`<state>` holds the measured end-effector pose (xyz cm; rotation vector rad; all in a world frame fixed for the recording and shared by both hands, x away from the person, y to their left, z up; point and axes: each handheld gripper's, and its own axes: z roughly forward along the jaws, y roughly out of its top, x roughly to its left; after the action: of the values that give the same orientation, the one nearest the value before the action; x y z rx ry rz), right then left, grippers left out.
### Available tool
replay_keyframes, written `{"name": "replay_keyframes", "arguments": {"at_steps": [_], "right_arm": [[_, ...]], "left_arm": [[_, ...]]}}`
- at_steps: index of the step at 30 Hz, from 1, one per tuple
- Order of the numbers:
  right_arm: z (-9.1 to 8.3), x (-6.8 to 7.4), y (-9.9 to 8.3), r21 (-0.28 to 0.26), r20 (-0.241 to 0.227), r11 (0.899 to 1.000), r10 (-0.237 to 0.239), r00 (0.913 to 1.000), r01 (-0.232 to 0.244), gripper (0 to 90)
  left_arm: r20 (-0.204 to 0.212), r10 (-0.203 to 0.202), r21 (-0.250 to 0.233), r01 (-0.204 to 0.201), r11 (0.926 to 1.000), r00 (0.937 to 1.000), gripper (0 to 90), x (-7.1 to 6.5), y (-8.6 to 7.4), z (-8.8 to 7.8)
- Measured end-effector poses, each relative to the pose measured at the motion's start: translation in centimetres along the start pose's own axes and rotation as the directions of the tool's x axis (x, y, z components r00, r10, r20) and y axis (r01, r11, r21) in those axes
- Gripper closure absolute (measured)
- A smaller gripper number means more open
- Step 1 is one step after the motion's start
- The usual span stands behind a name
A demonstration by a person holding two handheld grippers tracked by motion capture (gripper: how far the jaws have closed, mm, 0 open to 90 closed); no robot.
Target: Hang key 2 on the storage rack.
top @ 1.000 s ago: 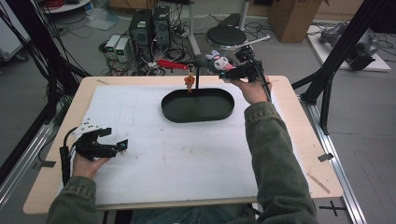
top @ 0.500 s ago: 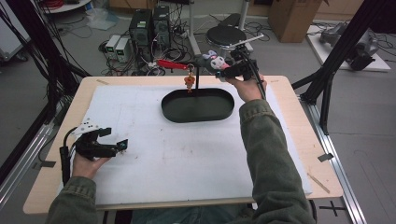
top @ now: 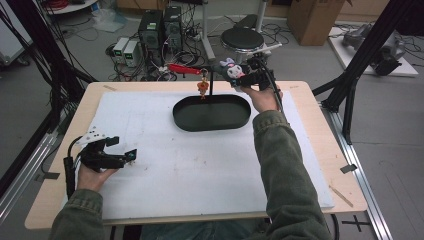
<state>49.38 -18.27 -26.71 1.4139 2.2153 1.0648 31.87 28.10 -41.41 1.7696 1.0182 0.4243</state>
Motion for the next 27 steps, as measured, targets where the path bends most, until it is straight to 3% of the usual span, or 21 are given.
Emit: {"name": "replay_keyframes", "arguments": {"at_steps": [4,8,10,12,14,16,18,23,27], "right_arm": [[0.5,-0.1,-0.3,0.061,0.002,0.998,0.008,1.0,-0.009,28.5],[1.0,0.0,-1.3,0.05,0.03,0.998,-0.045,0.9985,0.044,11.4],[1.5,0.0,-1.8,0.1,0.033,0.994,-0.055,0.9979,0.052,0.7],[1.6,-0.1,-2.3,0.081,0.031,0.994,-0.07,0.9971,0.067,0.8],[1.6,-0.3,-2.9,0.046,-0.009,0.997,-0.056,0.9984,0.057,0.7],[1.7,-0.6,-3.1,0.067,-0.041,0.996,-0.06,0.9974,0.062,0.7],[1.5,-0.6,-3.2,0.07,-0.037,0.993,-0.092,0.9951,0.094,0.8],[-0.2,-0.2,-3.2,0.003,-0.078,0.989,-0.144,0.9865,0.145,0.8],[-1.1,-0.2,-3.3,-0.016,-0.087,0.989,-0.145,0.9855,0.144,0.8]], "left_arm": [[0.001,-0.002,-0.006,0.002,1.0,1.0,6.0,0.1,0.0,0.0],[0.001,-0.001,-0.005,0.001,1.0,1.0,6.0,0.0,0.0,0.0],[0.0,0.0,-0.004,0.0,1.0,1.0,6.0,0.0,0.0,0.0],[0.001,0.001,-0.003,-0.001,1.0,1.0,6.0,0.0,0.0,0.0],[-0.002,0.0,-0.004,0.0,1.0,1.0,6.0,0.0,0.0,0.0],[-0.003,0.0,-0.003,0.0,1.0,1.0,6.0,0.0,0.0,0.0],[-0.001,0.002,-0.003,-0.002,1.0,1.0,6.0,0.0,0.0,0.0],[-0.002,0.001,-0.002,-0.001,1.0,1.0,6.0,0.0,0.0,0.0],[-0.001,0.003,0.0,-0.003,1.0,1.0,6.0,0.0,0.0,0.0]]}}
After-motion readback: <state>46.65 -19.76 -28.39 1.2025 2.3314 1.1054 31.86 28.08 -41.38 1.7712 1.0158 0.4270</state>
